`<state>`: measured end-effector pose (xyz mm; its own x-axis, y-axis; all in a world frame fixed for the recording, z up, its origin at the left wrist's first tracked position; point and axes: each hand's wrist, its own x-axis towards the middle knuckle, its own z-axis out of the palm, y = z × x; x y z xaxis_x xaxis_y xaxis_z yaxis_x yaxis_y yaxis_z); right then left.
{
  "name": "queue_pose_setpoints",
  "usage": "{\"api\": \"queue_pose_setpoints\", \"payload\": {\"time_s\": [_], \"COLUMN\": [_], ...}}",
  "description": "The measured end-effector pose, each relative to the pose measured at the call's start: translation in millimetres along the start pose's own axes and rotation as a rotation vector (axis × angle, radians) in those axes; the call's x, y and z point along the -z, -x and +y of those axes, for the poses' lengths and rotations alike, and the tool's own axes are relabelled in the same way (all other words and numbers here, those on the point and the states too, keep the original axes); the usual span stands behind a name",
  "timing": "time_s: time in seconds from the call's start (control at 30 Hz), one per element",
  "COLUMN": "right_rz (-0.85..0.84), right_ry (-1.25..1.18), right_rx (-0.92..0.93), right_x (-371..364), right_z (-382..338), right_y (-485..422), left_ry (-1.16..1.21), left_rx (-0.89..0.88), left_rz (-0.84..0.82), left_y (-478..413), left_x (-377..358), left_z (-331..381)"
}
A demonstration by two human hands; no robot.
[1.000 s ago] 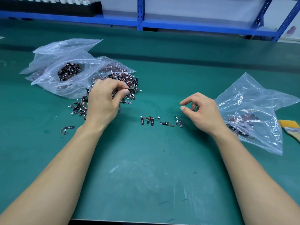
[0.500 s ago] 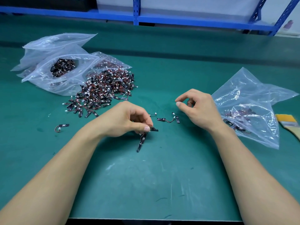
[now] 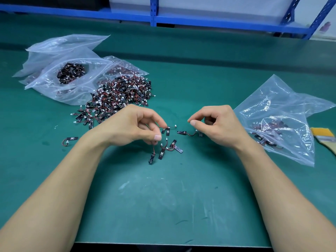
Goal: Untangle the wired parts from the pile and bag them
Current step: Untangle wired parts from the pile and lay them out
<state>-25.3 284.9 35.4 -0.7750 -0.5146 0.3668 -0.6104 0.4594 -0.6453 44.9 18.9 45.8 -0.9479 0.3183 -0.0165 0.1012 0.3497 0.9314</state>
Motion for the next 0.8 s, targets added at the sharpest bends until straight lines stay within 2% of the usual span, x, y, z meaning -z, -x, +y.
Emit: {"api": "queue_pose_setpoints", "payload": {"time_s": [0.2, 0.37, 0.5, 0.67, 0.73, 0.8], "right_rz": [-0.164, -0.314, -0.360, -0.369, -0.367, -0.373], "right_ry": [0.084, 0.214, 0.218, 0.202, 0.193, 0.195], "right_rx": [0.076, 0.127, 0.148, 0.132, 0.129, 0.127], "right_x": [-10, -22, -28, -31, -32, -32], "right_z": [-9, -19, -25, -26, -27, -28], "right_y": [2, 3, 4, 6, 6, 6], "left_ry": [-0.151, -0.422, -0.511, -0.705, -0.847, -0.979], "left_rx": [0.063, 0.021, -0.057, 0.011, 0.073, 0.160], "left_rz": [0.028, 0.118, 0.310, 0.676, 0.719, 0.668], "left_y": [-2, -5, -6, -9, -10, -13], "left_x": [6, 5, 8, 17, 20, 20], "left_z": [-8, -11, -14, -24, -28, -32]}}
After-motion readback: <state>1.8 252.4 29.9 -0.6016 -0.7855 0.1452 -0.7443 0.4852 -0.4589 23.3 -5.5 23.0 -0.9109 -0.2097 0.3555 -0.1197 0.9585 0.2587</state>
